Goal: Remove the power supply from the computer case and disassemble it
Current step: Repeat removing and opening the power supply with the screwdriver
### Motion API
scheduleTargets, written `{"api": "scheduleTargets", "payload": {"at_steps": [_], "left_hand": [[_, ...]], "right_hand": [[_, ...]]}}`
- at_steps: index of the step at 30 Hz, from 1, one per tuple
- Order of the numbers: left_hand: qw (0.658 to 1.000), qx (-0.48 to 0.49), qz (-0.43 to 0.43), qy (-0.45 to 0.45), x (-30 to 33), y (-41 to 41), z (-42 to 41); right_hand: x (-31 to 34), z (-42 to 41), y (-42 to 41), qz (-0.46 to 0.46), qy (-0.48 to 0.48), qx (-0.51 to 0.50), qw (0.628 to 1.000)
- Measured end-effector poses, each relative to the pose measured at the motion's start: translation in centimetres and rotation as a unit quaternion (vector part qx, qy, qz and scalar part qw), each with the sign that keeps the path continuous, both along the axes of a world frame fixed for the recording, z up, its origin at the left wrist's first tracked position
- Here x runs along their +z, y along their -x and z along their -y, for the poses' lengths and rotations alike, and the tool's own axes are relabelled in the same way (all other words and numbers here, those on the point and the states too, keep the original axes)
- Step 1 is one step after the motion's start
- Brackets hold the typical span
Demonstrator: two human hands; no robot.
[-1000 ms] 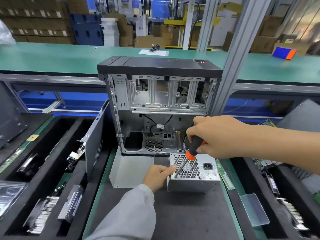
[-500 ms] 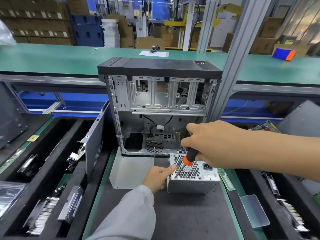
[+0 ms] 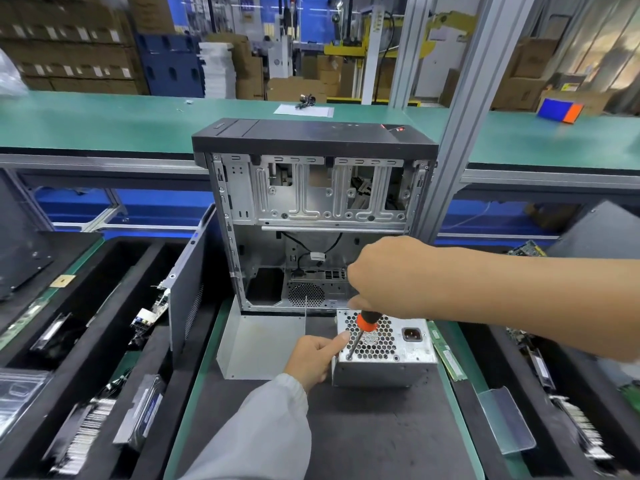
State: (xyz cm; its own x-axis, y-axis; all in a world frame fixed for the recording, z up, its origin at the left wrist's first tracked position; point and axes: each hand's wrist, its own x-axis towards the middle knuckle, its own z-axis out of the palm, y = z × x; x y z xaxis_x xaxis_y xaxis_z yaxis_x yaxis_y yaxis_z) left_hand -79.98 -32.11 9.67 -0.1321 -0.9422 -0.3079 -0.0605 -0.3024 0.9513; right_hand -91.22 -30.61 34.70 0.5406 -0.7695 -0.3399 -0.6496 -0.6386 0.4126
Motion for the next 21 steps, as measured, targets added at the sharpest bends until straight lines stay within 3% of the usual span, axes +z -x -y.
{"api": "scheduleTargets", "payload": {"at_steps": [8, 11, 13, 15, 17, 18, 19, 21], "left_hand": [[1.0, 0.012, 0.0, -0.018, -0.3, 0.0, -0.5], [0.999, 0.024, -0.023, -0.039, -0.5, 0.2, -0.4], [0.998, 0.028, -0.035, -0.045, -0.2, 0.2, -0.4], [0.999, 0.022, -0.027, -0.034, 0.1, 0.2, -0.4], [1.0, 0.016, -0.004, -0.024, 0.4, 0.2, -0.5], [1.0, 0.015, 0.009, -0.023, 0.5, 0.1, -0.5], [1.0, 0.012, 0.019, -0.022, 0.6, 0.1, -0.6], [0.999, 0.009, 0.025, -0.022, 0.6, 0.1, -0.7]], "right_hand": [[-1.1, -0.5, 0.9, -0.02, 0.075, 0.19, 0.979], [-0.5, -1.0, 0.7, -0.012, 0.055, 0.374, 0.926], [-0.2, -1.0, 0.4, -0.038, 0.048, 0.431, 0.9], [-0.2, -0.9, 0.1, -0.043, 0.022, 0.339, 0.939], [0.4, -0.5, -0.3, -0.02, -0.04, 0.139, 0.989], [0.7, 0.2, -0.4, 0.008, -0.095, 0.026, 0.995], [1.1, 1.0, -0.5, 0.044, -0.158, -0.088, 0.983], [1.8, 2.3, -0.7, 0.101, -0.264, -0.288, 0.915]]}}
